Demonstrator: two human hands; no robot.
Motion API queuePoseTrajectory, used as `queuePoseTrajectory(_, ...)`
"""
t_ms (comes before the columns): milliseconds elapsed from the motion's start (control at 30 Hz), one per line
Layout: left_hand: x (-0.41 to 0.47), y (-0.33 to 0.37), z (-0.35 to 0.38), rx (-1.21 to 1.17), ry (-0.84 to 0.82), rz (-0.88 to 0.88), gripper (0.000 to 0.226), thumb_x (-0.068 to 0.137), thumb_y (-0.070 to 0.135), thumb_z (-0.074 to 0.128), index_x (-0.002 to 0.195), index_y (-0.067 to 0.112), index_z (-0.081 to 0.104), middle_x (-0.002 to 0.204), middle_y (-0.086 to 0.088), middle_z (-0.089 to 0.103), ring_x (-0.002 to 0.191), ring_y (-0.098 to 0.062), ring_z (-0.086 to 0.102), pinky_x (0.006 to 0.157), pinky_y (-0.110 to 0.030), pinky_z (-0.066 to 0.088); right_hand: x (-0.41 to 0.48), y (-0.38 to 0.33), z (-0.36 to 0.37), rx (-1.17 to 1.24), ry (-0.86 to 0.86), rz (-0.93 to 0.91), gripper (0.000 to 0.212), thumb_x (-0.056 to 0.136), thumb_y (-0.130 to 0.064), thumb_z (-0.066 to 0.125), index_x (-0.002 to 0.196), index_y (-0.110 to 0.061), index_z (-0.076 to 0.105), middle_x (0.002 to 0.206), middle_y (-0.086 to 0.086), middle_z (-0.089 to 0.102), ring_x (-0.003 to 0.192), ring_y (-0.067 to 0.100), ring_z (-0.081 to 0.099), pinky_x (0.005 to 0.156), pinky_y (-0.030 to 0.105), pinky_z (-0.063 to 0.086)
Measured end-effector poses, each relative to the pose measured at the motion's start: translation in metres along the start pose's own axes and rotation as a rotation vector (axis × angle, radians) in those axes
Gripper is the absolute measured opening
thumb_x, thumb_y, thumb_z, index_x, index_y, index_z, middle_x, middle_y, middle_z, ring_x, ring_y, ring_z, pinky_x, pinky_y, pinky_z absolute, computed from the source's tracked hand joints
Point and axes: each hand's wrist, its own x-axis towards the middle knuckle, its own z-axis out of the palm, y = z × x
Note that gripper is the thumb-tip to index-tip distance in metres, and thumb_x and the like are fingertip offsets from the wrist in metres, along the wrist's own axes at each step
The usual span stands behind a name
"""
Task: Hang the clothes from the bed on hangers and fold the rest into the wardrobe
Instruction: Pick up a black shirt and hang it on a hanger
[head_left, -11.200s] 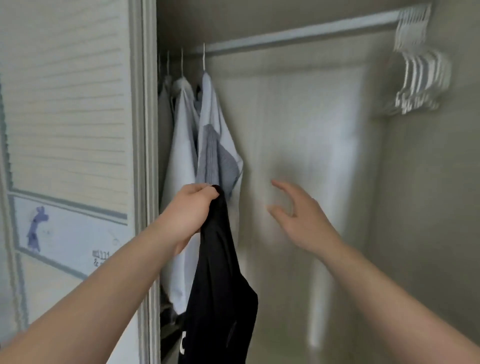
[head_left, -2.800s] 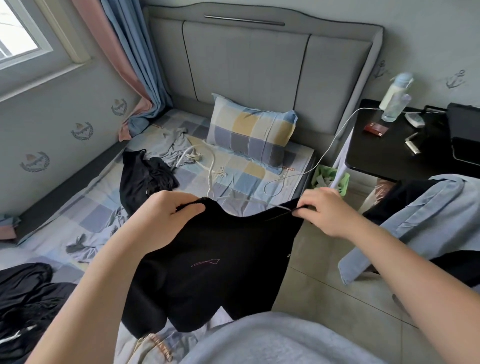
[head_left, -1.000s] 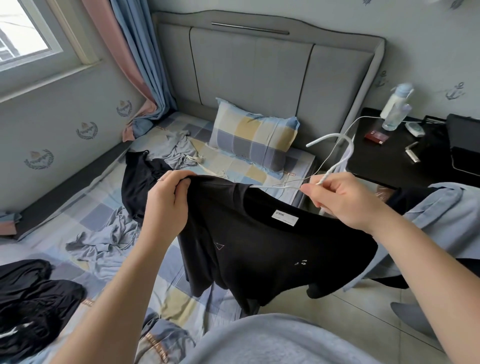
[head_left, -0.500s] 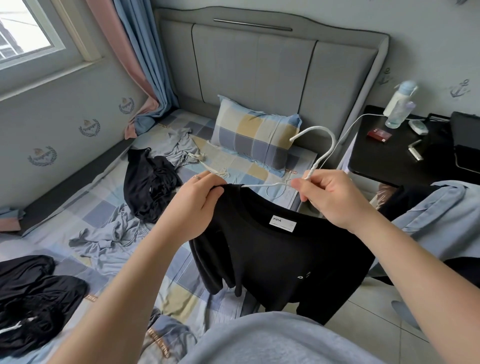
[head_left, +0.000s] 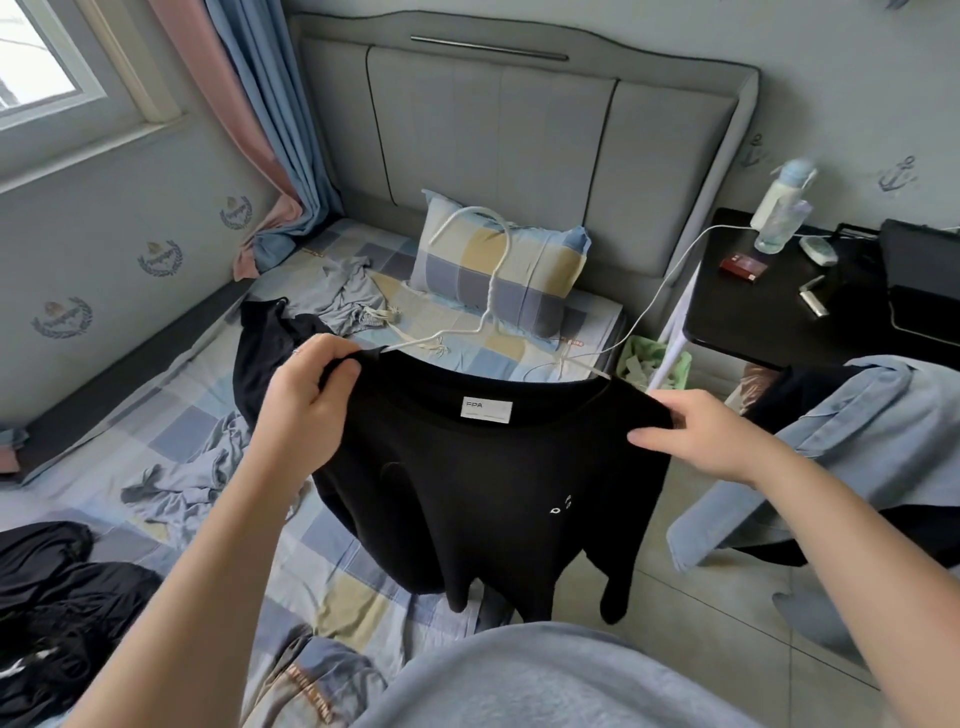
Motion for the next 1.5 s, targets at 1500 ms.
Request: queuePoseTrajectory(1500, 0.008, 0.143, 0.189, -0.235, -0.555, 0.164, 0.020, 0.102, 0.011, 0.053, 0.101, 0.028, 0.065, 0.095, 0.014, 0.062, 0.095, -0.002, 0.055, 0.083, -0.011, 0.037, -0.218, 0.097, -0.044, 0.023, 0.738, 0.045, 0.014, 0.098, -0.012, 0.060, 0.093, -0.022, 0.068, 0.078, -0.010, 0.065, 0.073, 0.010, 0.055, 0.071, 0.020, 0.040)
